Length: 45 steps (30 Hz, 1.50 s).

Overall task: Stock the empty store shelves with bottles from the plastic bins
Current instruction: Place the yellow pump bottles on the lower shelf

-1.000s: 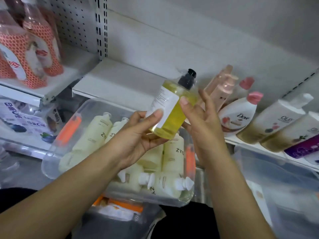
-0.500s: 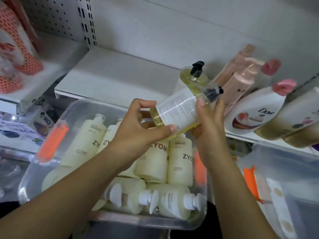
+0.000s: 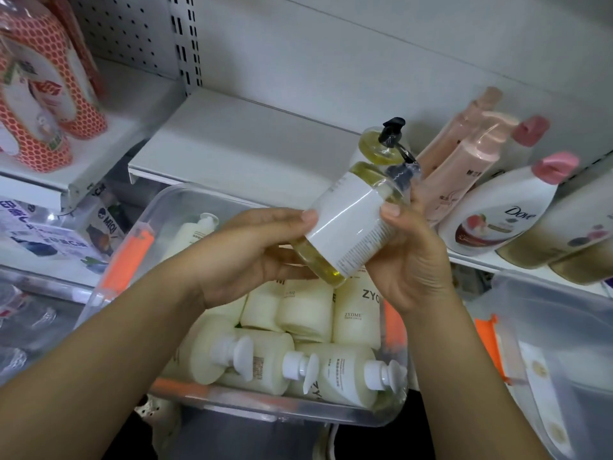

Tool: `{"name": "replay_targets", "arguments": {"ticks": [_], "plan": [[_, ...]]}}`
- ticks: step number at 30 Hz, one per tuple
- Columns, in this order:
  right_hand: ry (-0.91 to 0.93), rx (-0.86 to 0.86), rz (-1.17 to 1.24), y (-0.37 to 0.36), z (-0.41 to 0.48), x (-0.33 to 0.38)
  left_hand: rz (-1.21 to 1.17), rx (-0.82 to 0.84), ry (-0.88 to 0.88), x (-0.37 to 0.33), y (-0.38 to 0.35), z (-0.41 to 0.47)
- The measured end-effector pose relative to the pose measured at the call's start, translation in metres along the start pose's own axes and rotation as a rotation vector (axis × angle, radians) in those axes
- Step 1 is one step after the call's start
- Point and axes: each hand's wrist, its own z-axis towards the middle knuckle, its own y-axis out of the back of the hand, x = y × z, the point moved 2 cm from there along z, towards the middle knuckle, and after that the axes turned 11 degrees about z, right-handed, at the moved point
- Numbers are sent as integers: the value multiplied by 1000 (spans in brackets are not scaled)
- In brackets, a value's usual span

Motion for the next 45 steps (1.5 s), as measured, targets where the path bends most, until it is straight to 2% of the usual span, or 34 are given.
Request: {"name": "replay_targets", "arguments": {"ticks": [2,5,7,10,14,17,21,25,36,45], "plan": [[-17,-24,-19,0,2,-1,75,-50,-65,2,-3,1],[-48,-145,-216,-9,-2,-5,470,-322,-177,7,-5,6],[-114,-192,-297,-14,-7,-11,656,-443,-244,10,-8,7],[-157,-233,-316,-15,-10,-13,711,-494,-306,15,-7,10],[-5,-310,-424,-15,-5,-6,770,-471,-334,16,-7,19],[215,-332,-573,-14,0,1,912,-502,-299,13,-6,24],[458,-328,-732,-5,14,8,1152,-466,-117,19,2,32],[456,-368,-717,20,32,9,1246,-346,35,32,6,39],[473,-325,-847,38,56,1,1392,-260,71,41,7,47],[430,-314,-868,43,66,2,1396,-224,75,40,10,44]]}}
